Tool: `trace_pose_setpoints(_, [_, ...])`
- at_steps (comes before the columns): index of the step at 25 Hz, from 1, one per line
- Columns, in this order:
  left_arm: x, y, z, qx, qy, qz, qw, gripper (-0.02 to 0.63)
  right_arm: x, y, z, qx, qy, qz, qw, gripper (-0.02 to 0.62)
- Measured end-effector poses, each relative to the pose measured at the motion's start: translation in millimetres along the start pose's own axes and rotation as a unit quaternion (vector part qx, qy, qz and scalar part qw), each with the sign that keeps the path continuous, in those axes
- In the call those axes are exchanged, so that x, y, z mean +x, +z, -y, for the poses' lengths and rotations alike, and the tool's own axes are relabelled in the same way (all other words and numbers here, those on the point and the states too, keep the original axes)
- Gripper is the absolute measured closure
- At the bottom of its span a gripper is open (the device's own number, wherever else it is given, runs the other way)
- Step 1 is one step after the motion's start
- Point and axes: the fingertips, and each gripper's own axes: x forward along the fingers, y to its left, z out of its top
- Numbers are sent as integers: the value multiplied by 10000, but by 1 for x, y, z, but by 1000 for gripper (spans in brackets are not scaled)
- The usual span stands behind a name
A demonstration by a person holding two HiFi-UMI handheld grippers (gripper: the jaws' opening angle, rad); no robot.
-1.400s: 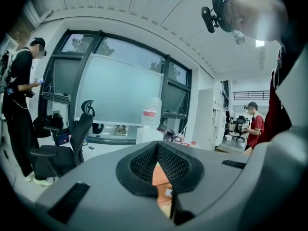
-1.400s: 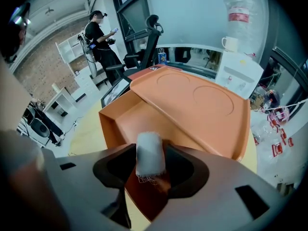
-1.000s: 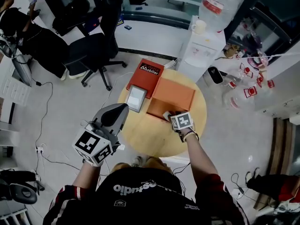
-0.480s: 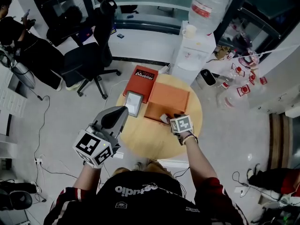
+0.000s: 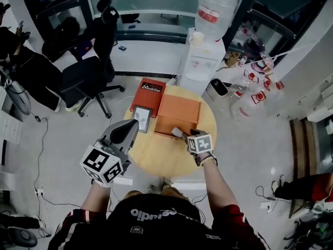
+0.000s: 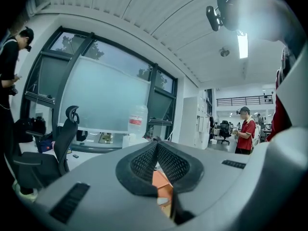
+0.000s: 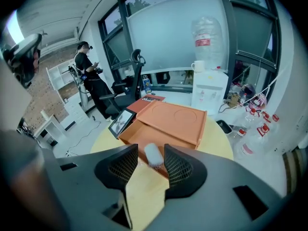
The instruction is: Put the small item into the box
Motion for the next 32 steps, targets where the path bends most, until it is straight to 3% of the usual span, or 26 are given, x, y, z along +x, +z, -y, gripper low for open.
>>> trace_pose_setpoints(19, [-24, 14, 29, -151, -576, 313, 9977, 590, -119, -15, -34, 448, -630, 922, 9927, 414])
trace_pose_setpoints(32, [-39, 26, 44, -57, -838, 402, 9957, 590, -192, 7, -87, 347, -515, 1756, 9825, 425])
